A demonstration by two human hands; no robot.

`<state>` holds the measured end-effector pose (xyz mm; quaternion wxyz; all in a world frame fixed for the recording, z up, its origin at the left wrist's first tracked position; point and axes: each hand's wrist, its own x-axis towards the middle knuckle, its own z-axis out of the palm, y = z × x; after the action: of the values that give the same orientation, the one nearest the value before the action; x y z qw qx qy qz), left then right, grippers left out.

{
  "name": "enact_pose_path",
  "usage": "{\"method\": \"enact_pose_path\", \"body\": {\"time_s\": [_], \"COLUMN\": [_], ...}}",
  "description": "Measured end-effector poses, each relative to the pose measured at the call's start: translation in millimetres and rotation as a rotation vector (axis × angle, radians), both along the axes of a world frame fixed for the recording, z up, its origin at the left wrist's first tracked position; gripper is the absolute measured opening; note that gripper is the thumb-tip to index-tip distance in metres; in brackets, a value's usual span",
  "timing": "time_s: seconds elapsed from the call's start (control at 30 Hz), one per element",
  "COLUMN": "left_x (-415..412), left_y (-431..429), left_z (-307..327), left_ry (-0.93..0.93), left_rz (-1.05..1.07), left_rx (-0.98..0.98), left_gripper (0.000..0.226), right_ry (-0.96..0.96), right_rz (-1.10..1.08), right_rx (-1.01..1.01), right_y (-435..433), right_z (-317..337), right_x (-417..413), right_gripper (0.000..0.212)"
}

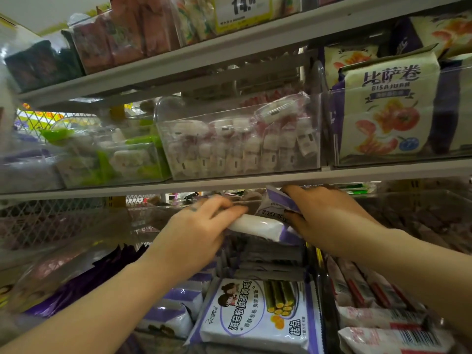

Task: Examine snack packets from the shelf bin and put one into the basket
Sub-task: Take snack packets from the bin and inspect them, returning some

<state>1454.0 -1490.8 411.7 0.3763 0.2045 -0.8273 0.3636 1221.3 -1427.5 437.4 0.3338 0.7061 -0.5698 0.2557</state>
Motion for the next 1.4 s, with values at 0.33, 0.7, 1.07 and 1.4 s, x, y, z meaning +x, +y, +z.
{"method": "enact_pose_path", "body": {"time_s": [0.33, 0.7, 1.07, 1.4], "left_x": [47.2, 60.2, 78.5, 120.3], "left_y": [-1.2, 3.9, 26.1, 84.2], "left_z": [-12.3, -10.9, -12.2, -19.3], "left_ry": [0.115, 0.174, 0.229, 0.272], "left_rz": [0.014, 0.077, 0.118, 0.139], "left_rx": [-0.085, -0.040, 0.004, 0.038], "left_gripper": [0.044, 0.063, 0.064, 0.054], "right_ry": [-0.021, 0.135, 0.220, 0.163], "right_rz": [0.134, 0.059, -0.055, -0.221], "right_rx": [0.100, 0.181, 0.176, 0.534], "right_y": [-2.1, -32.7, -42.0, -10.9], "right_z": [-1.8, 1.3, -6.3, 4.4], "right_x": [2.7, 1.7, 13.9, 43.9], "right_gripper": [0.030, 0.049, 0.046, 0.036]}}
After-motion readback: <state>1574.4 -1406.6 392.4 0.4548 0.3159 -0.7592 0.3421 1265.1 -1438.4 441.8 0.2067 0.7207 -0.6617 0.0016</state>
